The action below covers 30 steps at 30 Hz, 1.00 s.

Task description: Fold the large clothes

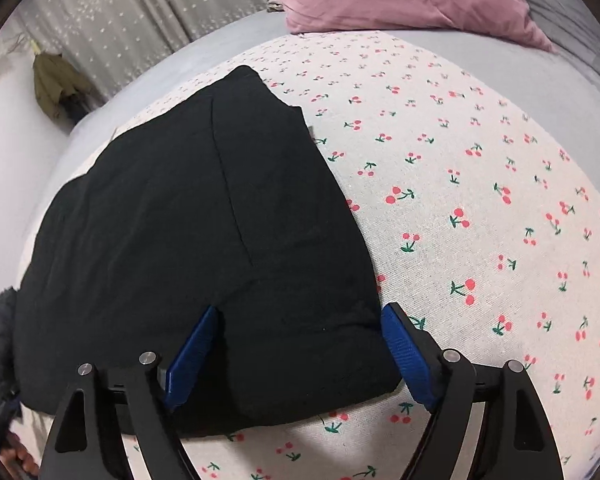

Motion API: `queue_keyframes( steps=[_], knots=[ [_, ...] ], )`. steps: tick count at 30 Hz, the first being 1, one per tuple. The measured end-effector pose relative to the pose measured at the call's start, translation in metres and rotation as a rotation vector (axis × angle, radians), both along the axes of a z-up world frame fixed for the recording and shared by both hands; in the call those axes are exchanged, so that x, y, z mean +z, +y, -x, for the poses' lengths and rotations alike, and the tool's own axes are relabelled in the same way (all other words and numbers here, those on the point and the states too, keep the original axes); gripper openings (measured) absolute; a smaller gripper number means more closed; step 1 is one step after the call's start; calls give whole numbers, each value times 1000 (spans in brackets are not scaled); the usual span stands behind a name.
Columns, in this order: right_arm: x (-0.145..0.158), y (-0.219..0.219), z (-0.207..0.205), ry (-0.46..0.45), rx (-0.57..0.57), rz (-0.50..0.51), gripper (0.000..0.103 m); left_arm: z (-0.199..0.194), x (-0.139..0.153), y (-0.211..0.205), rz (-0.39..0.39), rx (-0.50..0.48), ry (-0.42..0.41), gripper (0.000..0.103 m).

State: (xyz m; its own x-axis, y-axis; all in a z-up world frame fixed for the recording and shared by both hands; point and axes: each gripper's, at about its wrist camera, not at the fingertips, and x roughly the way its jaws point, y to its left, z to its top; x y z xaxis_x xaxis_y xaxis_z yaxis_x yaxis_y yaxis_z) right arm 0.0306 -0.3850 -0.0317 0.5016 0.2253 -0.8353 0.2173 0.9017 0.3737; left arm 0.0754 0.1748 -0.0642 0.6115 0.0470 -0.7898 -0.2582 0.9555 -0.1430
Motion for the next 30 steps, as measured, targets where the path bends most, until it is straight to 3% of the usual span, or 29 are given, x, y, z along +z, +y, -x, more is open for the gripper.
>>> queue_keyframes(
  steps=[5,8,10,11,12,13,14,16,19,23,25,27,30],
  knots=[
    [16,-12,12,-48,-36,-16,84,-2,22,17,107,-5,-93,55],
    [16,-20,14,-56,-57,-59,82,-13,20,19,171,-10,-88,55],
    [19,-21,11,-65,-61,-59,75,-22,16,19,179,-2,-77,55],
    [21,-22,16,-71,-63,-58,72,-26,15,19,173,-2,-72,55],
    [22,-23,17,-83,-66,-64,70,-30,13,18,160,-5,-68,45],
    [22,-25,15,-87,-66,-70,59,-35,11,16,140,-7,-57,21],
    [21,-25,15,-84,-64,-73,49,-37,9,15,119,-5,-43,14],
    [16,-25,7,-79,-59,-64,40,-36,8,15,109,11,-49,7],
    [17,-24,5,-94,-34,-45,34,-20,19,18,124,48,-102,5],
    [27,-19,5,-152,-8,-28,29,19,33,6,29,88,-129,5],
    [25,-17,-3,-146,6,-17,29,21,21,0,-49,78,-81,5],
    [18,-12,-8,-107,17,12,29,9,4,0,-56,70,-15,5],
    [12,-6,-17,-85,22,49,29,0,0,-5,-125,61,-18,5]
  ],
)
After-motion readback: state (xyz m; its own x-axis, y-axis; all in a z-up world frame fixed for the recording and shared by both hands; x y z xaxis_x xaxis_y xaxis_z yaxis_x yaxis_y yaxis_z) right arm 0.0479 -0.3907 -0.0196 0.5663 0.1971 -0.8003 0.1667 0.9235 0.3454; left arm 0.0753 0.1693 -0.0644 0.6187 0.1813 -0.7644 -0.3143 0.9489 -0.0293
